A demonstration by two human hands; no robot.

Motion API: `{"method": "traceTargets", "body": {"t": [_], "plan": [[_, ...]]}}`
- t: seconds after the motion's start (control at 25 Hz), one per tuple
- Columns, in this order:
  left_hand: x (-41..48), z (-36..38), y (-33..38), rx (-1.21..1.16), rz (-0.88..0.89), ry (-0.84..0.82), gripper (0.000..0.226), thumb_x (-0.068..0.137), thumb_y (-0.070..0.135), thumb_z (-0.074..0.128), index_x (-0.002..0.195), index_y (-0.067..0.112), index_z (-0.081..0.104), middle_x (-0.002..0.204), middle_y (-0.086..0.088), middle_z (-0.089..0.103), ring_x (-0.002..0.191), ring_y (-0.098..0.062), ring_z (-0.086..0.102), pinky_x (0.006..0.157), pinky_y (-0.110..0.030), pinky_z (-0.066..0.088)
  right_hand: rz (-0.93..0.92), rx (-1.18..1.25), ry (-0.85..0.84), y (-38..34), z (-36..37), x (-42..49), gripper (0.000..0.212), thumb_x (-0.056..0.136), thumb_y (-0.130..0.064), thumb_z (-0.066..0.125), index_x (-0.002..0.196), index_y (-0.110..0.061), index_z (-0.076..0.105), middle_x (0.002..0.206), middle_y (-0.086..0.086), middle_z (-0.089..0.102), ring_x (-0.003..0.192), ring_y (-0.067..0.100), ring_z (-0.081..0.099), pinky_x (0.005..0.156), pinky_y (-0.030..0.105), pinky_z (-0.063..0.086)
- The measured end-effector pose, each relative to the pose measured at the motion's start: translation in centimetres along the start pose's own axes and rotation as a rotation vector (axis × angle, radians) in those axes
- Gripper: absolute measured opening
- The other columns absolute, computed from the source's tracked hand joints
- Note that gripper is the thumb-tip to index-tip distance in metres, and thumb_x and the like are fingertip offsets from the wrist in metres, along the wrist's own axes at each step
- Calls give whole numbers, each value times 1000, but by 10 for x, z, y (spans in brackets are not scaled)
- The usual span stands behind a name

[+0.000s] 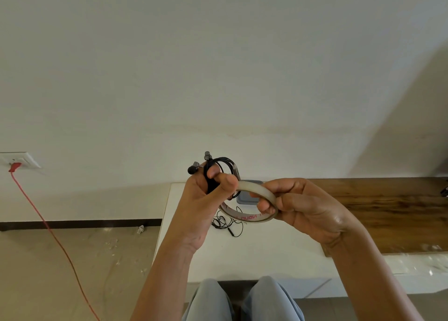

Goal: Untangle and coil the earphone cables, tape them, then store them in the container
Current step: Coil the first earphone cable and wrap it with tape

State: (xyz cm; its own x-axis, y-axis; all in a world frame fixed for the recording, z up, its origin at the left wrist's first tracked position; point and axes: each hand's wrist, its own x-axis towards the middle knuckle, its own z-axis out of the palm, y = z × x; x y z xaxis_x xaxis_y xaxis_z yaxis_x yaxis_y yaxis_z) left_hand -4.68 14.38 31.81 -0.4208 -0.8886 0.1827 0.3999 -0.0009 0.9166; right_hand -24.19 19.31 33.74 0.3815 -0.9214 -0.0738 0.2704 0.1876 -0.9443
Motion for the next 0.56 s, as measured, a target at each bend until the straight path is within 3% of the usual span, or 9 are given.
{"method": "traceTargets", "body": {"t": [0.24,0.32,0.56], "plan": [[2,1,6,-45,15,-23,53,57,46,87,72,25,41,60,9,49,61,-9,48,64,-14,44,-2,12,1,-4,5,-3,36,63,-3,58,95,-5,76,76,7,71,67,11,62,72,23,53],[3,2,6,-52,23,14,47,62,34,83,72,23,38,58,11,47,60,-9,46,63,-15,43,-1,15,42,-3,8,-3,38,67,5,52,95,-5,76,74,8,70,66,11,64,71,24,54],[5,7,3,-77,37,60,37,65,26,71,73,22,36,55,12,47,58,-8,47,67,-18,42,-18,-35,151,-8,19,-5,37,72,-1,45,88,-8,78,71,8,70,67,13,62,70,23,54]]}}
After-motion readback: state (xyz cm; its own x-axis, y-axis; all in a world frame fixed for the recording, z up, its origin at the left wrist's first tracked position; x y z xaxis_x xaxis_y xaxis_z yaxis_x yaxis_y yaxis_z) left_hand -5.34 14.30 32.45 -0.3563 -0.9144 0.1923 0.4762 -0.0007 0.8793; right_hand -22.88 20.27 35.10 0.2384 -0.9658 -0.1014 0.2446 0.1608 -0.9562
